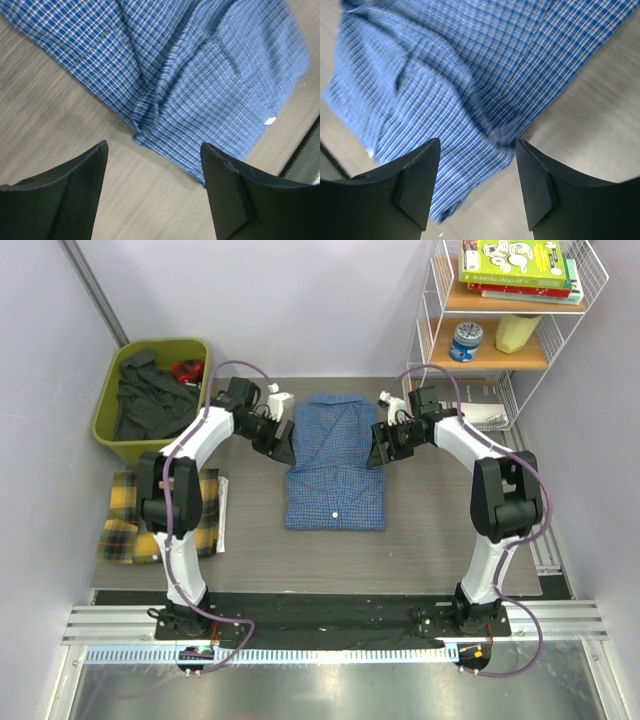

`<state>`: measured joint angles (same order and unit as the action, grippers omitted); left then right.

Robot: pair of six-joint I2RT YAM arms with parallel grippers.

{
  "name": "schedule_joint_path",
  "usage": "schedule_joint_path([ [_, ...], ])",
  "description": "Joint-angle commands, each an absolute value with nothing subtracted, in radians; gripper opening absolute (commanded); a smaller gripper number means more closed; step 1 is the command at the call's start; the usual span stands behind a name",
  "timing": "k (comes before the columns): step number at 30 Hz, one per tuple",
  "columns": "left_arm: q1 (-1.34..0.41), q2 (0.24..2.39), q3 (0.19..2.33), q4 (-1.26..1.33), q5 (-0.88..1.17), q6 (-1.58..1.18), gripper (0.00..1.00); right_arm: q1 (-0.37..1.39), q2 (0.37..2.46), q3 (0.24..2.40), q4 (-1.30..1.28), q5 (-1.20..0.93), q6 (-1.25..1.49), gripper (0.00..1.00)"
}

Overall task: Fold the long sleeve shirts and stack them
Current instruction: Fold the shirt

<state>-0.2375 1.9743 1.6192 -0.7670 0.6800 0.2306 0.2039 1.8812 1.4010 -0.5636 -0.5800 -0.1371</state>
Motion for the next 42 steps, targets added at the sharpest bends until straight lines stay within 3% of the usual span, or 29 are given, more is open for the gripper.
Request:
schedule_joint_path([
  [1,-0.278,2.075,1.716,-0.891,0.643,0.400,0.77,0.212,1.956,1.469,-0.555,-0.575,-0.173,0.68],
  [8,-0.319,2.155,1.769,-0.828,0.609,0.420,0.79,0.227,2.005,1.489,-0.551,-0.581,-0.189,0.68],
  [10,-0.331,2.171,1.775,-0.813,0.604,0.416,0.75,0.230,2.019,1.494,-0.538,-0.578,-0.184,0.63],
  [12,-0.340,2.186,1.796,-0.811,0.610,0.410,0.70,0.232,2.029,1.500,-0.531,-0.580,-0.175,0.48],
  [15,-0.351,2.181,1.815,-0.810,0.621,0.402,0.50,0.235,2.017,1.502,-0.520,-0.583,-0.158,0.24],
  [16,-0.351,2.175,1.815,-0.808,0.627,0.402,0.37,0.236,2.013,1.503,-0.517,-0.583,-0.155,0.19],
  [17,-0.353,2.163,1.815,-0.804,0.624,0.394,0.30,0.236,2.003,1.508,-0.512,-0.584,-0.152,0.09],
  [19,-0.353,2.149,1.815,-0.788,0.623,0.387,0.14,0.238,1.993,1.519,-0.505,-0.583,-0.144,0.01],
  [23,-0.353,2.086,1.790,-0.721,0.629,0.356,0.00,0.238,1.965,1.525,-0.459,-0.591,-0.135,0.01],
  [38,-0.353,2.233,1.874,-0.661,0.549,0.321,0.00,0.238,2.072,1.559,-0.403,-0.532,-0.123,0.02],
  [41,-0.351,2.260,1.901,-0.669,0.514,0.298,0.02,0.239,2.076,1.549,-0.406,-0.531,-0.115,0.16],
  [42,-0.348,2.260,1.907,-0.675,0.514,0.290,0.07,0.238,2.071,1.551,-0.410,-0.519,-0.115,0.20],
])
